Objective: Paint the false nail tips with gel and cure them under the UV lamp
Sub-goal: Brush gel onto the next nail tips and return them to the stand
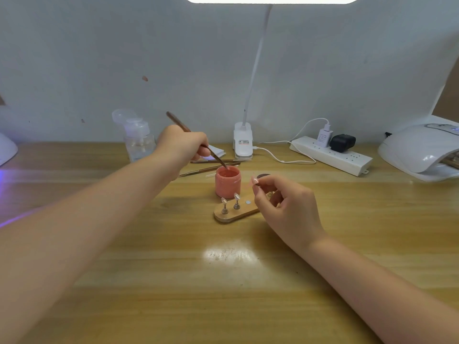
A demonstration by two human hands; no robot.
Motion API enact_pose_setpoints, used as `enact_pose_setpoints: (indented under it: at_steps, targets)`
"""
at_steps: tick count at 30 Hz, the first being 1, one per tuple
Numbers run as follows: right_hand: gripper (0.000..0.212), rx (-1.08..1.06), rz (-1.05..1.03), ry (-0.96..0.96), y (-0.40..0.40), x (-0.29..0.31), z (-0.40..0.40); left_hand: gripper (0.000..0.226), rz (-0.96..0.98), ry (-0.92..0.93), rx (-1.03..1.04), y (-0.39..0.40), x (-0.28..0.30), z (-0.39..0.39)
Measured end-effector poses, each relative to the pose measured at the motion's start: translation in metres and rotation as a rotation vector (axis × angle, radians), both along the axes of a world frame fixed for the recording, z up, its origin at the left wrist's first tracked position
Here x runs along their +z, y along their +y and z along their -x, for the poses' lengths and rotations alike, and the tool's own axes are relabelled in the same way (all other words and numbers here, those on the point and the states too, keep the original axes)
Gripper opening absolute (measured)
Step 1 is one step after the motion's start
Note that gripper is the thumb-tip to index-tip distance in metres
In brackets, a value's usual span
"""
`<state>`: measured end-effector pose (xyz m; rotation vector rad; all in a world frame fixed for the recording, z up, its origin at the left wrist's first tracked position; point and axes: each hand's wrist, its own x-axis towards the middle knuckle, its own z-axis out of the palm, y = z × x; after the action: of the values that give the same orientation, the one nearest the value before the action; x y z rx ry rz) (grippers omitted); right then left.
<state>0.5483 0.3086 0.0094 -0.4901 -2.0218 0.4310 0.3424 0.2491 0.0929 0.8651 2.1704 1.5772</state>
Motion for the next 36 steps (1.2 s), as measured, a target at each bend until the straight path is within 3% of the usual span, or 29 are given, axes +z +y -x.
enact_pose_setpoints:
  at_steps: [5,10,12,16,24,36]
  targets:
    - [0.006,0.021,0.011,-0.019,0.001,0.000,0.001,0.011,-0.096,-0.224,0.028,-0.016,-0.006,0.010]
    - [0.006,0.029,0.012,-0.027,0.001,0.000,0.000,0.013,-0.266,-0.327,-0.090,-0.034,-0.010,0.003]
    - [0.006,0.023,0.026,-0.022,0.001,0.000,0.000,0.009,-0.367,-0.265,-0.136,-0.043,-0.015,-0.006]
    - [0.006,0.017,0.041,-0.016,0.002,0.000,0.000,0.011,-0.482,0.131,-0.196,-0.067,-0.028,-0.033]
    - [0.006,0.025,0.071,-0.001,0.004,-0.001,-0.001,0.016,-0.498,0.562,-0.337,-0.090,-0.048,-0.067]
    - [0.008,0.023,0.043,0.008,0.004,0.000,-0.001,0.011,-0.464,0.604,-0.398,-0.090,-0.058,-0.071]
